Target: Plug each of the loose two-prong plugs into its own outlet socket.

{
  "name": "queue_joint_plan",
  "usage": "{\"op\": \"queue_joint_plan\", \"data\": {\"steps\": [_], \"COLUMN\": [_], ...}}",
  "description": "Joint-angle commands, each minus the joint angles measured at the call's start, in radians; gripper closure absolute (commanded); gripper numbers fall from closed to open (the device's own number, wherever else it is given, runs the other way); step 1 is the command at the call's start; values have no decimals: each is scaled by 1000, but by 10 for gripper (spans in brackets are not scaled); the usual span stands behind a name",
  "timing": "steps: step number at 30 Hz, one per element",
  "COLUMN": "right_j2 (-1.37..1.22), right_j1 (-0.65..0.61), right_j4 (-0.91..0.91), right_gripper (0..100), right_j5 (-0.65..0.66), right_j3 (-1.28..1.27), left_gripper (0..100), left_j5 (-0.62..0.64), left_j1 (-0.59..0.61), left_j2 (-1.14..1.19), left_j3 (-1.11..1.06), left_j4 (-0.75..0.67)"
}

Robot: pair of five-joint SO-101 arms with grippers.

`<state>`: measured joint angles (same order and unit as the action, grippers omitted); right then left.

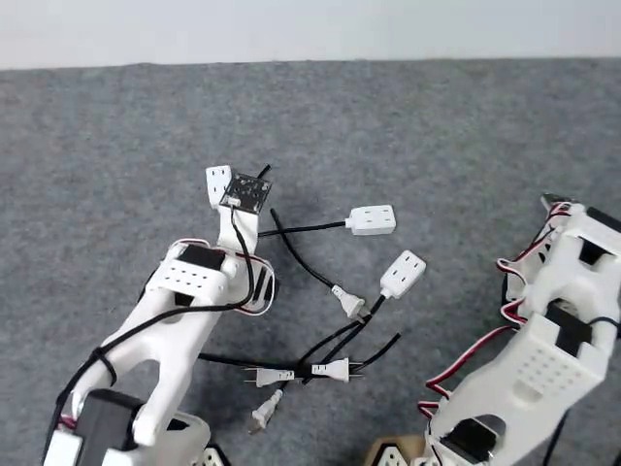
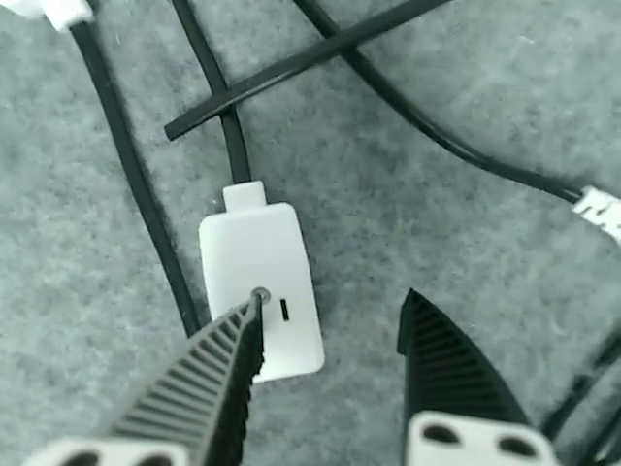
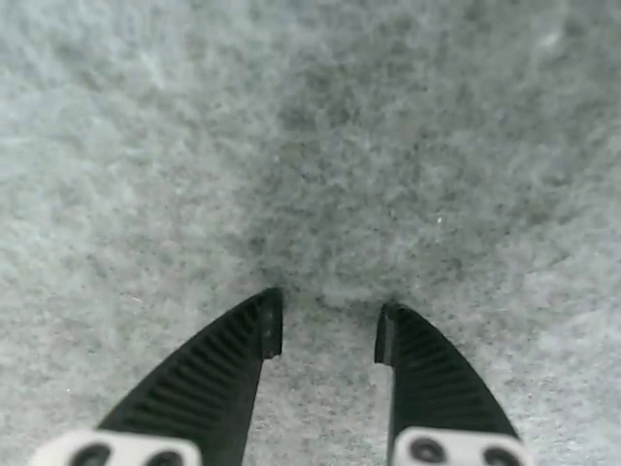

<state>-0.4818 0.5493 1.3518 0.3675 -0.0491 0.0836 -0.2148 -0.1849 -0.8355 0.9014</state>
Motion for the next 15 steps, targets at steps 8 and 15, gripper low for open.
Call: {"op": "queue_joint_plan", "data": {"steps": [8, 15], "right_j2": [-12, -12], "right_j1": [-71, -71], "right_j4": [-30, -30], "right_gripper": [863, 863], "right_j5": [17, 18], "right_j3": [-11, -11], "left_gripper": [787, 787], "left_j5": [-8, -14], "left_j1": [-9, 18], "left_j2": [17, 21], "left_j3": [33, 36], "left_j4": [0, -49]}}
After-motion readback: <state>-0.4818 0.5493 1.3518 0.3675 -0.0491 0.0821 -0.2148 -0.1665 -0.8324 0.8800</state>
